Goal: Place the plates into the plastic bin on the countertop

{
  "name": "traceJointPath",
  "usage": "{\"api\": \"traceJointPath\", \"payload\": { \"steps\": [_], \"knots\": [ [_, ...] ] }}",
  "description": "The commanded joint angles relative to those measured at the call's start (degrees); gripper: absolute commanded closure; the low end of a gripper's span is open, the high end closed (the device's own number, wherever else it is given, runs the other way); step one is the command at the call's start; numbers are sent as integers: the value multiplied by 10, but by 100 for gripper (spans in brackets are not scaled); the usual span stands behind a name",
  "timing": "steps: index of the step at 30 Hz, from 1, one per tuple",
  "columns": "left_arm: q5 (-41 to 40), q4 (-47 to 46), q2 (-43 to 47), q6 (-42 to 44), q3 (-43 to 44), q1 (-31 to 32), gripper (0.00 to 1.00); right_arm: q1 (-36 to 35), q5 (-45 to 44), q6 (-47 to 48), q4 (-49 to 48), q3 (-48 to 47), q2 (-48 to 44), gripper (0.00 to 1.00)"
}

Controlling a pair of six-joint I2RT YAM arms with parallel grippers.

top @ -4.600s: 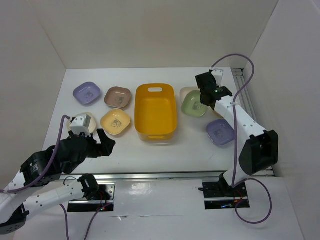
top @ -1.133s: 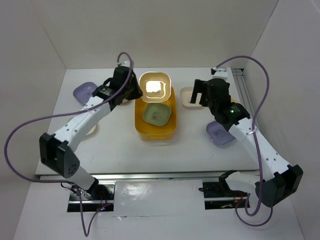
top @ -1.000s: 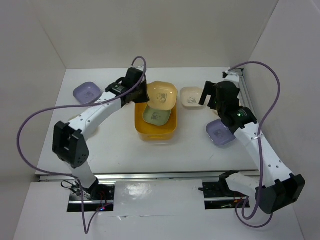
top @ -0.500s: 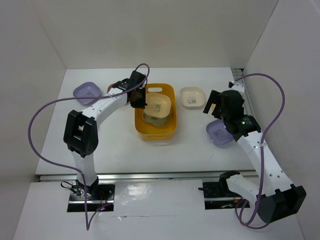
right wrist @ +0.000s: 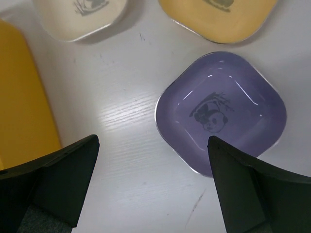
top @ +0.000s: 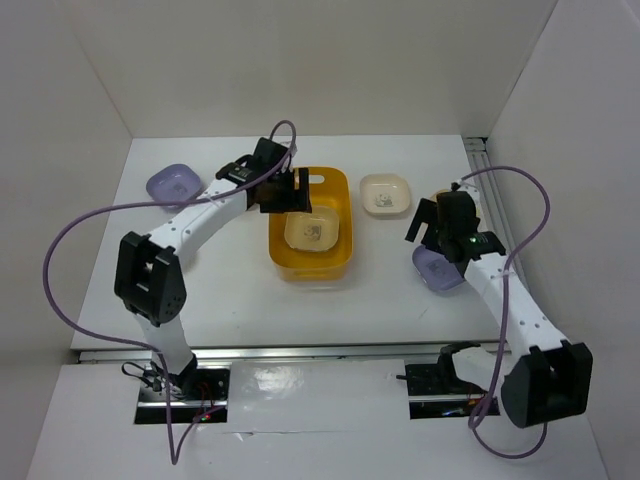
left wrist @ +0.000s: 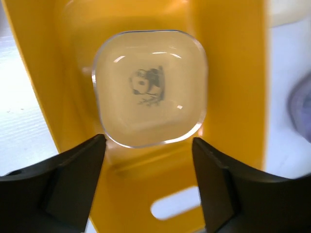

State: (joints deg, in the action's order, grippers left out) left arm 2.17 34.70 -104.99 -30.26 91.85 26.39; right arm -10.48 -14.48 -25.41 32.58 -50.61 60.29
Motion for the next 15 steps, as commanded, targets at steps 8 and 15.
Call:
{"api": "traceJointPath", "payload": {
  "steps": [8, 15],
  "knots": [
    [-22, -31, 213, -22, -128, 85, 0, 38, 82, 80, -171, -113, 232, 0],
    [-80, -19, 343, -48, -243, 139, 0, 60, 74, 135, -117, -336, 458, 0]
  ]
}}
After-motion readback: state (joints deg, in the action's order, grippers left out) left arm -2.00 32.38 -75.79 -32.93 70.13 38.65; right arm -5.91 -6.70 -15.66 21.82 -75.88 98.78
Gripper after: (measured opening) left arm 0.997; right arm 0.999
